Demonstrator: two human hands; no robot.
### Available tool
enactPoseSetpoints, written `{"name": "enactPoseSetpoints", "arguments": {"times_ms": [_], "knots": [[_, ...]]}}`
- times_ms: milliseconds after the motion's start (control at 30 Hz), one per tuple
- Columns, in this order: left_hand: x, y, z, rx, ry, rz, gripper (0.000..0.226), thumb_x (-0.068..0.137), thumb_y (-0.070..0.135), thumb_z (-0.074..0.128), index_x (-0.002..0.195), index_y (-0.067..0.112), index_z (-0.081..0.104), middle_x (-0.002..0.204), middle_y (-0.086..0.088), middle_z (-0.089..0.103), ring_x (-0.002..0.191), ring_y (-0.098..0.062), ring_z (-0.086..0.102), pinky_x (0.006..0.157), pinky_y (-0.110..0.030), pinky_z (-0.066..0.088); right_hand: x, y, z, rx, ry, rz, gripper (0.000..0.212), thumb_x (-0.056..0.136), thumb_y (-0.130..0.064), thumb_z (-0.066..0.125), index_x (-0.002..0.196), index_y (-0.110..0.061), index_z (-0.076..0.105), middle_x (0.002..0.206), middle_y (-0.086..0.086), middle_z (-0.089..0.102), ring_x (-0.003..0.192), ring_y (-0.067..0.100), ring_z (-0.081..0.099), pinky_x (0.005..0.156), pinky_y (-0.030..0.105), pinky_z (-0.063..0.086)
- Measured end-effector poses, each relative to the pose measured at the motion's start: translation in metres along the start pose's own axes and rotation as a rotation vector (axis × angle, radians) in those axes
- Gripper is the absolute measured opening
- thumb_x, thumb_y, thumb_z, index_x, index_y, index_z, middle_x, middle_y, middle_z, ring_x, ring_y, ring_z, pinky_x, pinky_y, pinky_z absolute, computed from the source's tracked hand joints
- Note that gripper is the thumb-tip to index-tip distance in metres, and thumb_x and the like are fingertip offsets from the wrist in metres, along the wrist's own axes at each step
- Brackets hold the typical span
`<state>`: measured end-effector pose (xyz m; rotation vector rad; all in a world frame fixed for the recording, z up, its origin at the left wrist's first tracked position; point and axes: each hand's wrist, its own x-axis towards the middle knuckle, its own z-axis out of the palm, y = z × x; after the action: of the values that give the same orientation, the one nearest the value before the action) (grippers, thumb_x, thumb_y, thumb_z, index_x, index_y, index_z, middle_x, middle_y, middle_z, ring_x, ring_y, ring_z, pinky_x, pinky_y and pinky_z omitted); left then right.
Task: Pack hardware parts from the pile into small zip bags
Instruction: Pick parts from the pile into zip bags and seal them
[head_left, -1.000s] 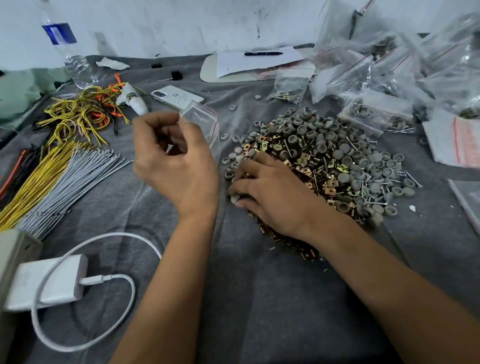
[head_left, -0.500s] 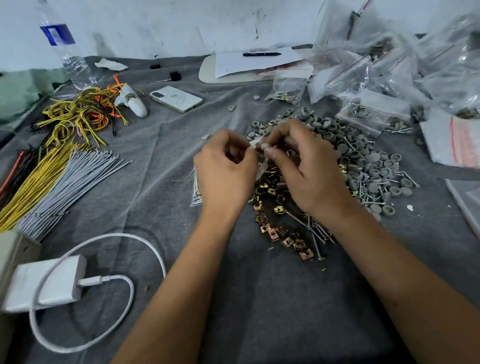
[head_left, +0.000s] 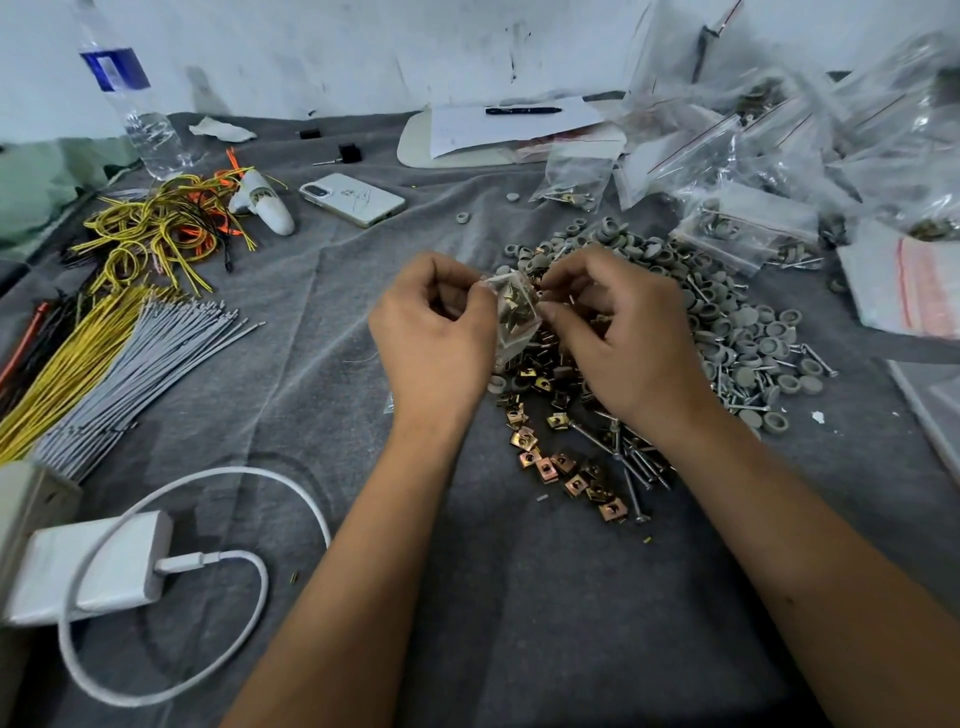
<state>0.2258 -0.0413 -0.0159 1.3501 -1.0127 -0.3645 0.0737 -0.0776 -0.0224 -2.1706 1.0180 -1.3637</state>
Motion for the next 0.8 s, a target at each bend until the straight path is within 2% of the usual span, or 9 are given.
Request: {"name": "enactPoseSetpoints", "arguments": {"times_ms": [67,133,233,367,533,667,733,800], "knots": [[0.0,0.001,-0.001,-0.004,0.05,0.006,0.02,0.084,0.001,0.067,0.073,0.017,0.063,0.056,0.01,0.054,0.051,-0.002,0.047,0.051,-0.018,0.036,0.002,0.004,-0.004,-0.069,-0.009,0.003,0.013,0.09,-0.013,0.076,0.102,-0.013,0.072,0.096,-0.004,0.072,0.09,0.01,0.069,0.084,0.034,0.06],[0.0,0.003,-0.002,-0.018,0.108,0.023,0.018,0.084,0.0,0.067,0.074,0.015,0.063,0.06,0.008,0.056,0.054,-0.004,0.049,0.054,-0.02,0.038,0.002,0.009,-0.008,-0.171,-0.137,-0.01,0.013,0.09,-0.018,0.077,0.102,-0.015,0.075,0.097,-0.005,0.071,0.091,0.011,0.066,0.087,0.038,0.057],[0.001,0.005,-0.004,-0.07,0.201,0.031,0.016,0.083,-0.001,0.065,0.076,0.013,0.063,0.064,0.006,0.058,0.057,-0.004,0.05,0.057,-0.019,0.04,-0.001,0.01,-0.006,-0.313,-0.354,-0.104,0.018,0.089,-0.026,0.078,0.106,-0.019,0.078,0.102,-0.003,0.066,0.102,0.018,0.055,0.092,0.042,0.05],[0.002,0.006,-0.005,-0.09,0.24,0.019,0.014,0.083,-0.003,0.064,0.077,0.009,0.064,0.064,0.003,0.057,0.056,-0.004,0.048,0.057,-0.018,0.04,-0.003,0.002,0.003,-0.401,-0.491,-0.137,0.029,0.092,-0.038,0.073,0.119,-0.029,0.075,0.111,0.001,0.057,0.114,0.021,0.042,0.098,0.04,0.044],[0.001,0.006,-0.004,-0.099,0.224,0.01,0.013,0.084,-0.004,0.064,0.078,0.008,0.064,0.065,0.0,0.058,0.057,-0.007,0.049,0.057,-0.021,0.041,-0.003,-0.007,0.009,-0.47,-0.556,-0.166,0.023,0.095,-0.04,0.067,0.116,-0.032,0.075,0.119,-0.001,0.056,0.116,0.023,0.04,0.098,0.043,0.043],[0.002,0.003,-0.004,-0.091,0.199,0.0,0.012,0.084,-0.002,0.064,0.079,0.008,0.065,0.066,-0.002,0.059,0.059,-0.01,0.05,0.058,-0.024,0.041,-0.003,-0.004,0.01,-0.521,-0.579,-0.149,0.024,0.094,-0.039,0.068,0.114,-0.024,0.071,0.124,-0.001,0.055,0.118,0.021,0.037,0.102,0.043,0.04],[0.003,0.001,-0.002,-0.07,0.168,-0.012,0.01,0.084,-0.001,0.064,0.079,0.008,0.065,0.066,-0.002,0.059,0.06,-0.011,0.051,0.058,-0.026,0.042,-0.004,-0.001,0.01,-0.518,-0.522,-0.156,0.027,0.097,-0.033,0.067,0.116,-0.015,0.072,0.122,0.002,0.057,0.117,0.023,0.039,0.104,0.041,0.038],[0.003,-0.002,-0.001,-0.059,0.131,-0.014,0.011,0.084,-0.002,0.064,0.078,0.008,0.065,0.064,-0.001,0.058,0.059,-0.012,0.051,0.057,-0.027,0.041,-0.004,-0.001,0.007,-0.411,-0.38,-0.121,0.024,0.096,-0.025,0.068,0.109,-0.006,0.074,0.112,0.005,0.061,0.112,0.023,0.044,0.101,0.036,0.04]]}}
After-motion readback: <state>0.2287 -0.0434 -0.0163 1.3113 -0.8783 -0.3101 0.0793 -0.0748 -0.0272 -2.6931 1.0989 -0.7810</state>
